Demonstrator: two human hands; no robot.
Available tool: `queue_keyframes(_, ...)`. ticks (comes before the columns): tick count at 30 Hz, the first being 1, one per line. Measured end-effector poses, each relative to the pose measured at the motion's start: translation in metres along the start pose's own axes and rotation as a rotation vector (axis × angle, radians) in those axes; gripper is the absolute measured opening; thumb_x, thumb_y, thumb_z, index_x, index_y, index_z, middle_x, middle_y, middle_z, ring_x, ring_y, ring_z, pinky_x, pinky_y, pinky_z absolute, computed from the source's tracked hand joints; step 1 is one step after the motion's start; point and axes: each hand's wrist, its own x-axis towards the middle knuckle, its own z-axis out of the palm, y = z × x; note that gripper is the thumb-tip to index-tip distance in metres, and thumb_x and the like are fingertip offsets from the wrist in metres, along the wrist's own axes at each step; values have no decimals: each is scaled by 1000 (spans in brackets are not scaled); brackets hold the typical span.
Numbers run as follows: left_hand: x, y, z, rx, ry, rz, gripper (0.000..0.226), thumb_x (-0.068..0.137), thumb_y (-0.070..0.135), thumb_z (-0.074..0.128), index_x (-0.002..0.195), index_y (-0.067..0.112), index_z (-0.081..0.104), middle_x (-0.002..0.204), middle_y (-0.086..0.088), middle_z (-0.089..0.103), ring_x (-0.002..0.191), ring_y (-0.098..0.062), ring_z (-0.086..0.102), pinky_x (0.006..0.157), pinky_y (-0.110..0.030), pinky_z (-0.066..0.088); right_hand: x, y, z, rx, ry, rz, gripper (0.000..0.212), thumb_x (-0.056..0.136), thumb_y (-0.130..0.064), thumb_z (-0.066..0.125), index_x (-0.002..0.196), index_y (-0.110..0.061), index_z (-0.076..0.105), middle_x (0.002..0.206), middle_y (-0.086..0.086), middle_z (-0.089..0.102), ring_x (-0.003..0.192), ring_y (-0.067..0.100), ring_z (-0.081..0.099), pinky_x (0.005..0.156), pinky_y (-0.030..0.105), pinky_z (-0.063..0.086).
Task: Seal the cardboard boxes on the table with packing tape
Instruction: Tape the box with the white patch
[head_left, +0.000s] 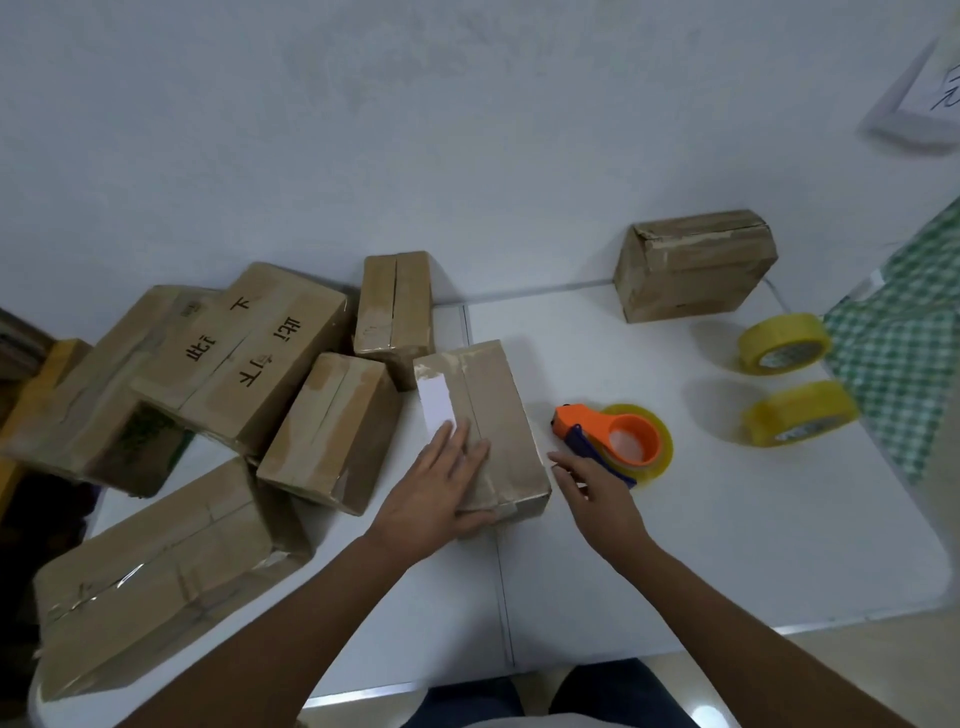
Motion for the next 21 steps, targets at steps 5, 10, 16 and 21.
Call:
queue_keyframes(5, 6, -18, 7, -76, 169, 85, 81, 89, 70, 22, 150, 19, 37, 157, -11, 31, 145, -26, 30, 103, -40, 50, 29, 34, -17, -262, 166, 51, 28, 100, -12, 48, 126, -7, 55, 119, 10, 56, 107, 30, 56, 83, 34, 43)
queue_keyframes(10, 9, -23, 9, -118, 204, 84, 76, 87, 61, 47, 150, 22, 37, 153, -8, 34, 142, -19, 22, 101, -36, 48, 60, 53, -14, -527, 22, 235, 49, 95, -30, 57, 130, 0, 42, 119, 17, 55, 102, 32, 58, 78, 37, 48)
queue_keyframes(16, 7, -21, 11, -124, 226, 87, 76, 86, 59, 49, 151, 21, 36, 153, -7, 32, 142, -18, 21, 103, -33, 43, 78, 57, -15, -715, -78, 331, 38, 97, -22, 52, 128, -4, 40, 107, 13, 59, 93, 31, 63, 72, 42, 53)
queue_keyframes(21, 8, -25, 14, -136, 222, 95, 78, 86, 63, 48, 152, 24, 33, 155, -3, 30, 143, -16, 19, 105, -32, 42, 78, 44, -31, -761, -56, 240, 20, 101, -23, 43, 109, -5, 45, 91, 7, 56, 83, 26, 60, 69, 38, 49)
